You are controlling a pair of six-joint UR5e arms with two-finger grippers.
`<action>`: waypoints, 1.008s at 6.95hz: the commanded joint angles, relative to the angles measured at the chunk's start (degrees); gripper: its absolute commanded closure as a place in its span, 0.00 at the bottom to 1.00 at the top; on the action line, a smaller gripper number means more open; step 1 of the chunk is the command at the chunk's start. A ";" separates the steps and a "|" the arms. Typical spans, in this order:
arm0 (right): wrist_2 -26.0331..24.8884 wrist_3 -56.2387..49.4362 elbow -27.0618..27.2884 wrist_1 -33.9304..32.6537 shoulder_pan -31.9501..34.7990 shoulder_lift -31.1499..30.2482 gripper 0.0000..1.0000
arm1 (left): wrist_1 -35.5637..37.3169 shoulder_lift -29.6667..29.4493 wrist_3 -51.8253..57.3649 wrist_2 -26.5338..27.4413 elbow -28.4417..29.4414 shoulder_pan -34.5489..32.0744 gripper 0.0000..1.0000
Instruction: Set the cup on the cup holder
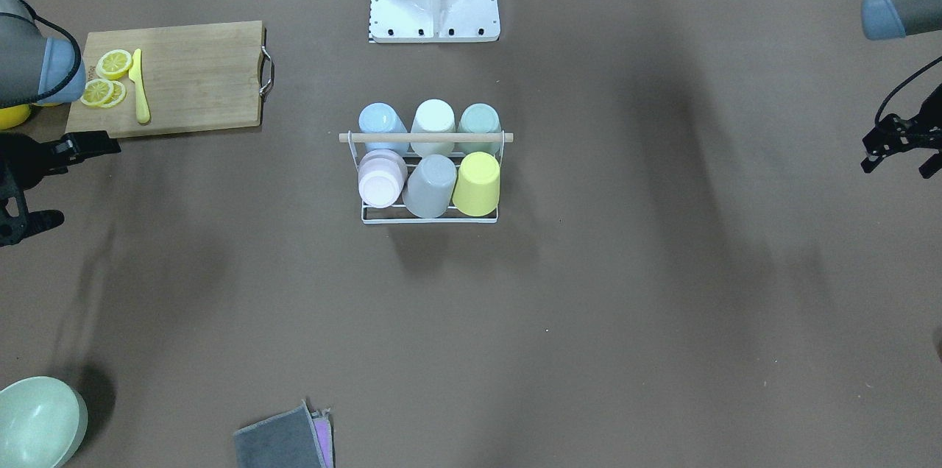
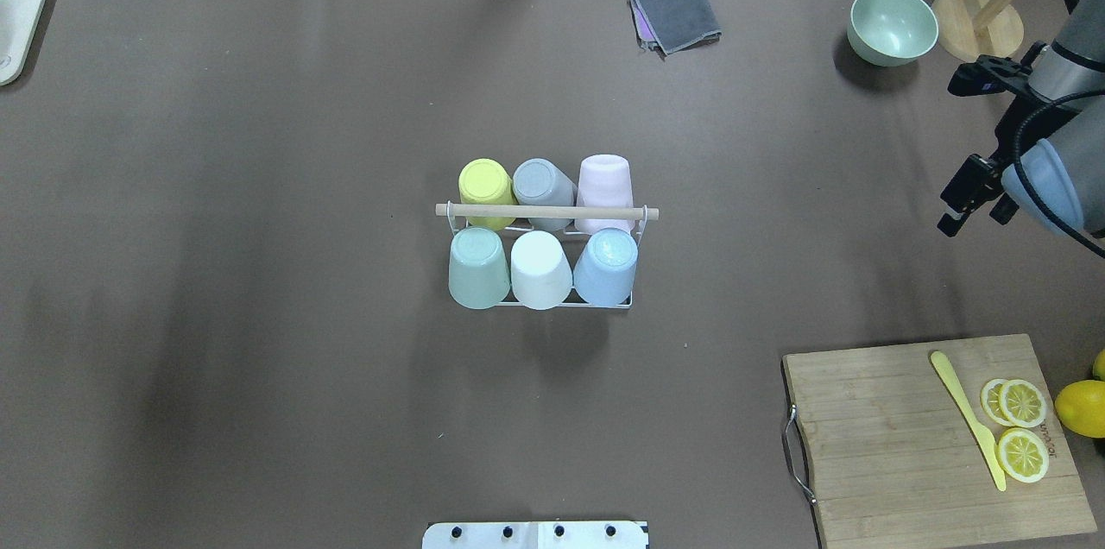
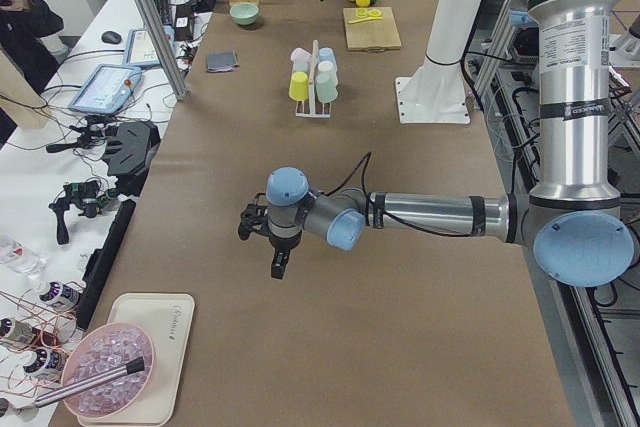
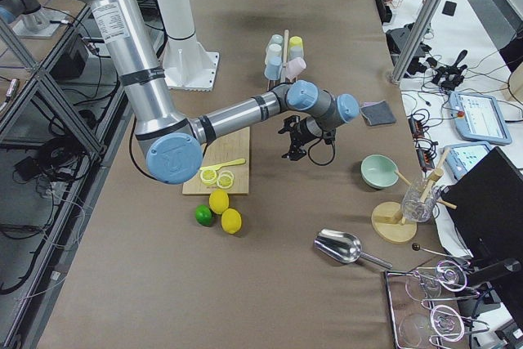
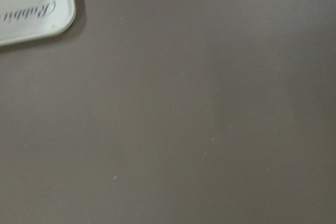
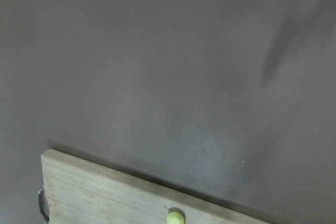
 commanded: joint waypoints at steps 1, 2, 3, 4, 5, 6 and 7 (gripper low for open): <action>-10.49 7.59 0.91 18.37 4.55 -5.68 0.05 | 12.30 -0.54 5.66 -1.54 0.02 -3.42 0.07; -12.55 15.89 0.99 21.22 7.63 -7.52 0.07 | 13.74 -2.11 5.06 -2.94 0.63 -3.52 0.07; -12.66 25.37 0.82 24.30 10.62 -8.67 0.06 | 14.36 -3.96 2.44 -4.00 1.85 -3.43 0.07; -12.40 32.08 0.64 25.28 13.26 -10.25 0.02 | 14.28 -4.50 2.41 -4.44 2.65 -3.52 0.07; -11.96 32.84 0.72 25.21 15.54 -11.66 0.02 | 14.28 -4.68 7.98 -4.79 3.01 -4.39 0.08; -11.17 33.46 0.90 25.03 17.22 -12.37 0.02 | 14.37 -5.29 13.95 -4.62 5.53 -6.48 0.08; -10.38 33.64 0.99 24.68 18.19 -13.16 0.01 | 16.80 -6.08 18.45 -4.19 6.95 -7.98 0.12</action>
